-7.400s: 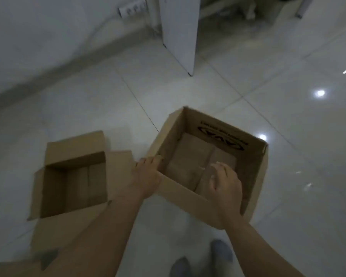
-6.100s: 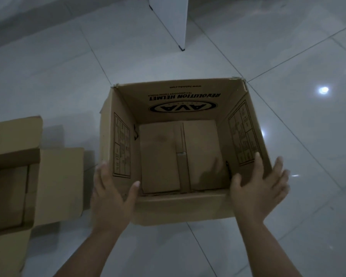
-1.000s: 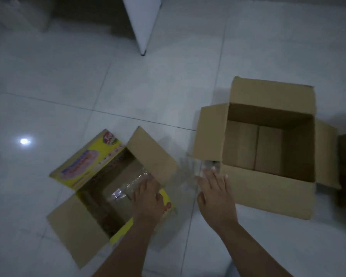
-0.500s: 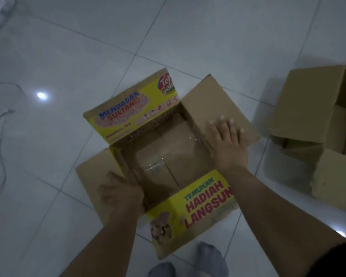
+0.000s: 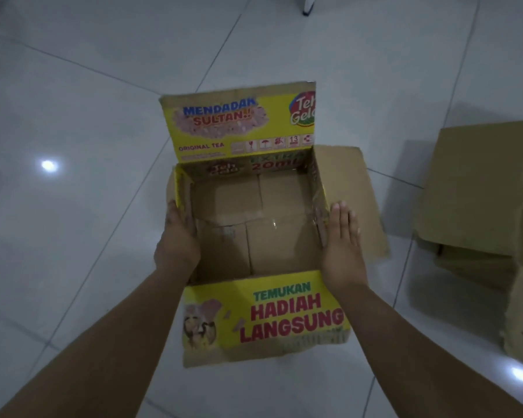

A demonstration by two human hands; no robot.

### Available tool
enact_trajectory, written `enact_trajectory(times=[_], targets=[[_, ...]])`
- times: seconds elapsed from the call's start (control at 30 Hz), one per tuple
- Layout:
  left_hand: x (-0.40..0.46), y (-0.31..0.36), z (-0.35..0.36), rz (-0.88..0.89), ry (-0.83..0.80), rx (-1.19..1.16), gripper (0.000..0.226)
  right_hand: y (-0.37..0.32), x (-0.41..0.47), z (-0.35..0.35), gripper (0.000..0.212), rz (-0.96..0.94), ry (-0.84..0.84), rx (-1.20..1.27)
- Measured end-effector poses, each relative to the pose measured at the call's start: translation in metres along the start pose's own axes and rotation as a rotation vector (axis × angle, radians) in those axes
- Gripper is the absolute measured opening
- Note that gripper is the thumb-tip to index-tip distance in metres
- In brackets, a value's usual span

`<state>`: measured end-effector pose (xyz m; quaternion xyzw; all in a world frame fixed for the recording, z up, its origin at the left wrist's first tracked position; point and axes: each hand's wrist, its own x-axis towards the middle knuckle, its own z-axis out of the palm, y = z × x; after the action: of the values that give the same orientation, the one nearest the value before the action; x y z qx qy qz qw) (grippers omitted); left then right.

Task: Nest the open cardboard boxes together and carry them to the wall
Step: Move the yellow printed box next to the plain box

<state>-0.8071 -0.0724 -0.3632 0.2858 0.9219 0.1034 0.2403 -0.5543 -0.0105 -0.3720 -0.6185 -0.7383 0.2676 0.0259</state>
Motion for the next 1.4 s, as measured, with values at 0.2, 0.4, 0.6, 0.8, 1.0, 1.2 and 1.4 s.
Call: enact_trajectory(times=[0.2,0.4,0.6,0.8,1.0,1.2,1.4], targets=[[0.064,0.063,-0.002,0.240,-0.007,0.069,0.061,0.000,0.045,-0.005,0.074,0.122,0.127,0.058],[0.094,0.119,-0.021,0.451,-0.022,-0.014,0.030,-0.005,0.084,-0.018,0.073,0.249,0.165,0.102],[0.028,0.084,-0.014,0.461,-0.329,0.397,0.100,-0.014,0.054,-0.026,0.048,0.051,0.159,-0.050],[0.046,0.076,0.008,0.503,-0.252,0.524,0.091,-0.009,0.041,-0.007,0.065,0.023,-0.055,-0.220],[0.077,0.093,0.006,0.651,-0.159,0.544,0.126,-0.020,0.064,-0.004,0.053,0.023,-0.073,-0.181],[0.084,0.110,-0.009,0.476,-0.287,0.701,0.088,-0.022,0.061,-0.031,0.046,-0.104,-0.129,-0.077],[0.027,0.149,-0.061,0.453,-0.121,0.513,0.066,-0.004,-0.004,-0.099,0.045,-0.109,-0.021,-0.145]])
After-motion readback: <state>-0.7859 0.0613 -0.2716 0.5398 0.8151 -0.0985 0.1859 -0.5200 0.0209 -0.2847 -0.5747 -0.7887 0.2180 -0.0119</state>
